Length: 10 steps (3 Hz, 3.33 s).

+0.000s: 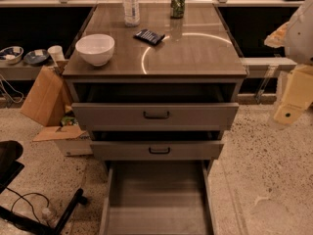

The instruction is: Place rxbar blueberry into bottom drawer

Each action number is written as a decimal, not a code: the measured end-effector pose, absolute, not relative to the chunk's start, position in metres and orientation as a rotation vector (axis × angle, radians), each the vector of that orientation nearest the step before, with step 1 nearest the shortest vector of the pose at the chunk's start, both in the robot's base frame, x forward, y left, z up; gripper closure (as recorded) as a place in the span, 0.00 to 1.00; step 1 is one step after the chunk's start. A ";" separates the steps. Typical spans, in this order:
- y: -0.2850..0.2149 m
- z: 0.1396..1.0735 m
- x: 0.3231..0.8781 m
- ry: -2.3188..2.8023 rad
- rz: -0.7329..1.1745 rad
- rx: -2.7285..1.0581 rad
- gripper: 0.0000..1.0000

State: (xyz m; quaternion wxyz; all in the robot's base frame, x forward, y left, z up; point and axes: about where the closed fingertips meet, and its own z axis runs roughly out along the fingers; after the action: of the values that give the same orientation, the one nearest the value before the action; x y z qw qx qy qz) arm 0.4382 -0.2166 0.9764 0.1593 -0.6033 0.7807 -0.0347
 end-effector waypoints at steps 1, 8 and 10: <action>-0.217 0.976 0.438 2.231 -0.099 -1.724 0.00; -0.176 1.013 0.700 1.624 0.144 -1.032 0.00; -0.131 0.953 0.819 1.714 0.250 -0.873 0.00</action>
Offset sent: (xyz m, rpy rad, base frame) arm 0.0624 0.0163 -0.0274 0.3032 -0.1614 -0.0359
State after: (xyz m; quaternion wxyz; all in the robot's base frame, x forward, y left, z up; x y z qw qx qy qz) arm 0.8190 -0.1314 0.9527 0.5653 -0.3712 0.7290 0.1062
